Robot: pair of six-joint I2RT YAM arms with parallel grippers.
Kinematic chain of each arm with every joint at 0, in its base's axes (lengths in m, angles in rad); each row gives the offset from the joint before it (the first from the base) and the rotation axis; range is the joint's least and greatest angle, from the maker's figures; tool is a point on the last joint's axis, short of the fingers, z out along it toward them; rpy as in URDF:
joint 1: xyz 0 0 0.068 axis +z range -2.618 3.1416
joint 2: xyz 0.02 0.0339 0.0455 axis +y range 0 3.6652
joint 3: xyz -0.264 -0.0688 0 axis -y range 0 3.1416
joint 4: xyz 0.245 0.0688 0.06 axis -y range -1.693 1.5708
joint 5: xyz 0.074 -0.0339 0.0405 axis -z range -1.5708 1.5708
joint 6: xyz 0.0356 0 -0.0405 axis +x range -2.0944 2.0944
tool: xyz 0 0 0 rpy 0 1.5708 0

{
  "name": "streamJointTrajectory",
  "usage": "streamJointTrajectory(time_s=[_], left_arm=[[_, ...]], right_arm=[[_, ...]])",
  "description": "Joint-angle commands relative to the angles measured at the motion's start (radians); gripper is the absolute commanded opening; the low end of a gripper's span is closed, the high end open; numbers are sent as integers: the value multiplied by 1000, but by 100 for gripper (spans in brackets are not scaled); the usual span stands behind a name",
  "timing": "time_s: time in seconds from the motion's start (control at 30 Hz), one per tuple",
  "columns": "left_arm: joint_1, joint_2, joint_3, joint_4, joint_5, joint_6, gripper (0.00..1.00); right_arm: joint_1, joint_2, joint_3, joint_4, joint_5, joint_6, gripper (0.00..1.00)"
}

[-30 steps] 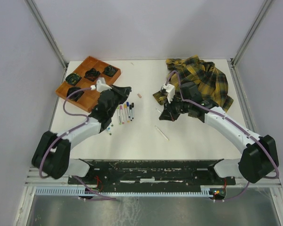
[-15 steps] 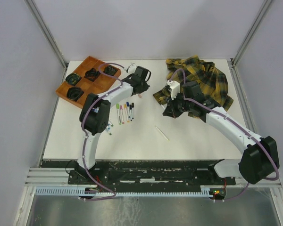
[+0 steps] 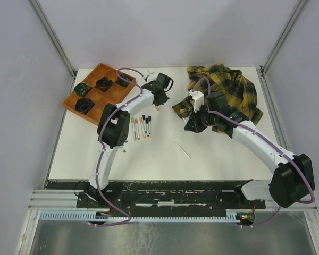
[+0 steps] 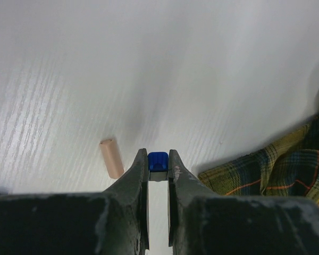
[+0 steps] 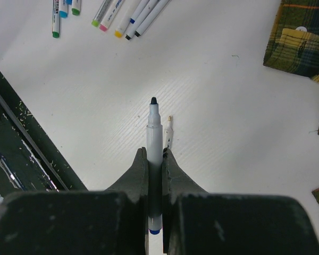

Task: Open the pen caps
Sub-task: Place the pen cap at the center of the board.

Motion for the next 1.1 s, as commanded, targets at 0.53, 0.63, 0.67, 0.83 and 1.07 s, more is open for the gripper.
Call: streamJointTrajectory(time_s=[0.53, 0.63, 0.67, 0.83, 1.07], left_arm=[[2, 30, 15, -28, -33, -3, 32], [2, 29, 12, -28, -34, -5, 34], [2, 28, 12, -27, -34, -5, 34], [3, 23, 14, -26, -37, -1, 35], [3, -54, 5, -11, 1, 20, 37]], right_arm=[[-4, -26, 3, 44, 8, 17, 0], [-4, -24, 3, 44, 9, 17, 0], [-4, -24, 3, 44, 9, 16, 1], [-6, -29, 3, 45, 11, 15, 1], [-5, -19, -1, 46, 10, 12, 1]])
